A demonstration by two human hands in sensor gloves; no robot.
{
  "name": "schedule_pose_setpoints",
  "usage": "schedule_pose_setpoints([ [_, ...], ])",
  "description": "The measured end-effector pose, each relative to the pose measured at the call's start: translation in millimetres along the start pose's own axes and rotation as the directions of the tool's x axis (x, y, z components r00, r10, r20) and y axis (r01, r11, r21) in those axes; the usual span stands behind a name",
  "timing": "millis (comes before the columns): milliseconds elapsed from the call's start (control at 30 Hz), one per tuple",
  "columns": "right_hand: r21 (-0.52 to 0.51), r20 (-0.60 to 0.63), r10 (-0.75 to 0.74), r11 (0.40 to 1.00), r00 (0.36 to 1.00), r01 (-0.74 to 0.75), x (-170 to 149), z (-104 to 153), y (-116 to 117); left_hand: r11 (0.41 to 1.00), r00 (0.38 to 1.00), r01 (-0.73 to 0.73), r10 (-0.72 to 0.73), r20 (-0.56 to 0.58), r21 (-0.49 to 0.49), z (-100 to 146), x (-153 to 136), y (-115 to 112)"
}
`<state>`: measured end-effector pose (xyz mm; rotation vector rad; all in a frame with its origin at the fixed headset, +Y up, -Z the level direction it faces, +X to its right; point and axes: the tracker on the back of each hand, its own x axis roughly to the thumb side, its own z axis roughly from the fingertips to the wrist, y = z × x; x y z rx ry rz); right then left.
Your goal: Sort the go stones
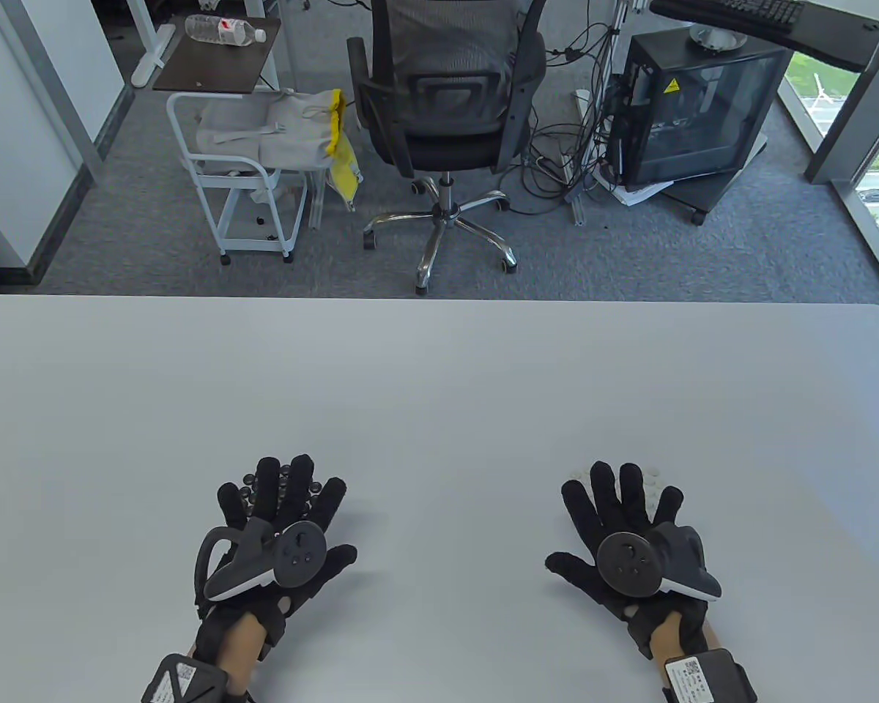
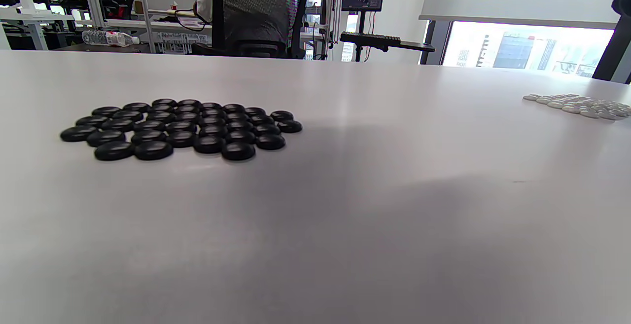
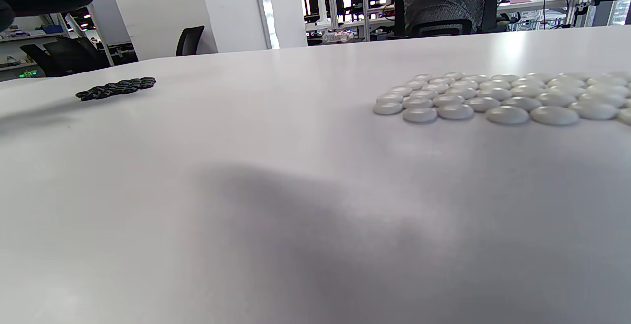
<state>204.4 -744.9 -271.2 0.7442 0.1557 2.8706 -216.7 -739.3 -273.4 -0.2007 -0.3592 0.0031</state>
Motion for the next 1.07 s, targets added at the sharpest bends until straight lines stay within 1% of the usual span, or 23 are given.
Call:
schedule_pose_setpoints([
  [300, -0.002, -0.006, -0.022, 1.000, 1.000, 0.022, -1.2, -0.2, 1.1, 1.000, 1.000, -0.006, 0.006, 0.004, -0.013, -1.1, -0.9, -0.5],
  [600, 0.002, -0.005, -0.025, 1.000, 1.000, 0.025, -1.6, -0.8, 2.0, 0.999, 1.000, -0.011, 0.010, -0.016, -0.048, -3.8, -2.5, -3.6],
  [1067, 0.033, -0.009, -0.031, 0.999, 0.999, 0.031, -2.5, -3.3, 5.7, 0.999, 0.999, -0.019, 0.018, -0.027, -0.048, -3.7, -4.6, -3.5],
])
